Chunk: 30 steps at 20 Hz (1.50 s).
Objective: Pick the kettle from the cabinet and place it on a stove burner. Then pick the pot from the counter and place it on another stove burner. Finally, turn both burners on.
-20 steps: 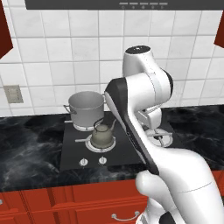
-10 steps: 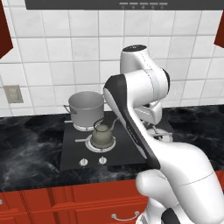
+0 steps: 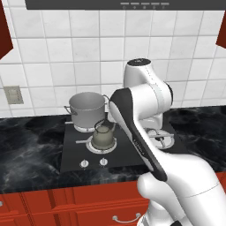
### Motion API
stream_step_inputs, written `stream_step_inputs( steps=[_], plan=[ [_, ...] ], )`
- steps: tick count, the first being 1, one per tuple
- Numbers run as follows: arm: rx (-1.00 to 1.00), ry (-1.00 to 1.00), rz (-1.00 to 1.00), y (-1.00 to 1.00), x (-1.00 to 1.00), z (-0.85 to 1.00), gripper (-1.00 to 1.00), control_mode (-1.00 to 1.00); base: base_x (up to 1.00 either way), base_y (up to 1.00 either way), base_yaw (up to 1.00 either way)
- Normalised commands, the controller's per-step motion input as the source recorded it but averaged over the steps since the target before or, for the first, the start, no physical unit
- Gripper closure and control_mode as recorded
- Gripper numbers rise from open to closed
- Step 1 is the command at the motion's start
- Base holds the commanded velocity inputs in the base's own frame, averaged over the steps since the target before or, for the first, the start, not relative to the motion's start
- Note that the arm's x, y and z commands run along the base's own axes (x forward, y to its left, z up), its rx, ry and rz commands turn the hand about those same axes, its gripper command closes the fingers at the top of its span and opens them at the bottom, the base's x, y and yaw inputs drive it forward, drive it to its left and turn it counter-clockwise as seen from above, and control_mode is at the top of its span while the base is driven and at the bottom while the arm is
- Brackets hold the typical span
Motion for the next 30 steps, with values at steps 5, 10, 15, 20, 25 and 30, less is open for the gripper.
stream_step_inputs(
  steps=[5,10,15,20,25,30],
  plan=[
    [0.00,0.06,0.36,0.09,0.00,-0.16,-1.00,-1.00,0.00,0.00,0.00],
    [0.00,0.09,0.22,0.12,-0.02,-0.18,-1.00,-1.00,0.00,0.00,0.00],
    [0.00,0.07,0.17,0.00,0.00,-0.22,-1.00,-1.00,0.00,0.00,0.00],
    [0.00,0.03,0.08,0.00,0.01,-0.08,-1.00,-1.00,0.00,0.00,0.00],
    [0.00,0.04,0.01,0.00,0.17,0.00,-1.00,-1.00,0.00,0.00,0.00],
    [0.00,0.07,0.00,0.00,0.22,0.00,-1.00,-1.00,0.00,0.00,0.00]
  ],
)
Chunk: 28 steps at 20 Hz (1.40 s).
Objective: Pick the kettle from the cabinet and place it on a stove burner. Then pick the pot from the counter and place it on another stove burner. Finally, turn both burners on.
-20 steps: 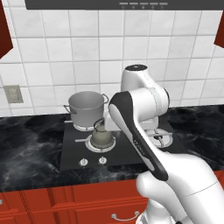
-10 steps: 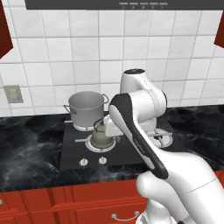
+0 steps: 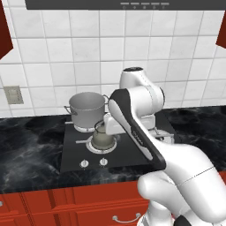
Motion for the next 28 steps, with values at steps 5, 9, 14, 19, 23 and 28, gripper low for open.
stream_step_inputs(
  steps=[5,9,14,19,23,28],
  plan=[
    [0.00,0.07,0.00,0.00,0.20,-0.01,-1.00,-1.00,0.00,0.00,0.00],
    [0.00,0.05,0.00,0.05,0.08,-0.04,-1.00,-1.00,0.00,0.00,0.00],
    [0.00,0.01,0.00,0.10,0.00,-0.08,-1.00,-1.00,0.00,0.00,0.00],
    [0.00,0.02,0.00,0.12,0.00,-0.13,-1.00,-1.00,0.00,0.00,0.00],
    [0.00,0.04,0.00,0.09,0.00,-0.13,-1.00,-1.00,0.00,0.00,0.00],
    [0.00,0.03,0.00,0.06,0.02,-0.08,-1.00,-1.00,0.00,0.00,0.00]
  ],
)
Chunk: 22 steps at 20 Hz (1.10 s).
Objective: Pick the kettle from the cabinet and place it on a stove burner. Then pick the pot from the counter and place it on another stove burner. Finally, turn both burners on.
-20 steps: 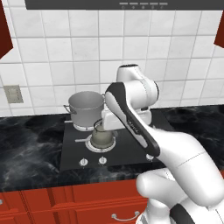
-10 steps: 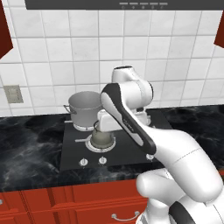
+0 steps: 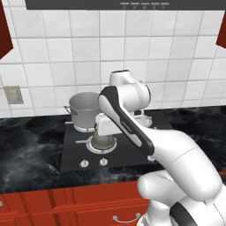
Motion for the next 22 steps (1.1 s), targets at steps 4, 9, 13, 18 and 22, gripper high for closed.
stream_step_inputs(
  steps=[4,9,13,18,22],
  plan=[
    [0.00,0.00,0.00,0.00,0.01,-0.16,-1.00,-1.00,0.00,0.00,0.00],
    [0.00,0.00,0.00,0.00,0.00,-0.25,-1.00,-1.00,0.00,0.00,0.00],
    [0.00,0.00,0.00,0.00,0.00,-0.21,-1.00,-1.00,0.00,0.00,0.00],
    [0.00,0.00,-0.01,0.00,0.00,-0.21,-1.00,-1.00,0.00,0.00,0.00],
    [0.00,-0.04,-0.03,0.00,0.00,-0.23,-1.00,-1.00,0.00,0.00,0.00]
  ],
)
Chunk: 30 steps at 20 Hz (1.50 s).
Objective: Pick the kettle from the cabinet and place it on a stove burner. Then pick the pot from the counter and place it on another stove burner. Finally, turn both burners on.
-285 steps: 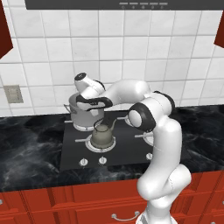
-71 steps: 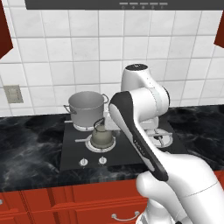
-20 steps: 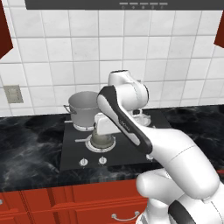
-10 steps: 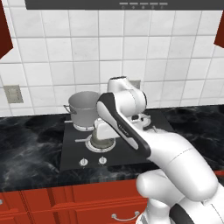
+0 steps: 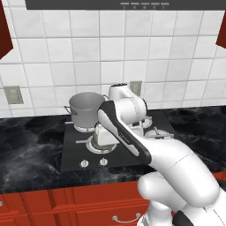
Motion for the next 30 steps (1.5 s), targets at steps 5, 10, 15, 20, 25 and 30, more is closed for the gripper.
stream_step_inputs(
  steps=[5,10,15,20,25,30],
  plan=[
    [0.00,-0.06,-0.04,0.01,0.00,-0.23,-1.00,-1.00,0.00,0.00,0.00],
    [0.00,-0.05,-0.04,0.00,0.00,-0.23,-1.00,-1.00,0.00,0.00,0.00],
    [0.00,-0.02,-0.04,0.02,0.02,-0.16,-1.00,-1.00,0.00,0.00,0.00],
    [0.00,-0.04,-0.03,0.07,0.04,-0.16,-1.00,-1.00,0.00,0.00,0.00],
    [0.00,-0.07,-0.02,0.06,0.03,-0.16,-1.00,-1.00,0.00,0.00,0.00],
    [0.00,-0.08,-0.01,0.00,0.06,-0.17,-1.00,-1.00,0.00,0.00,0.00]
  ],
)
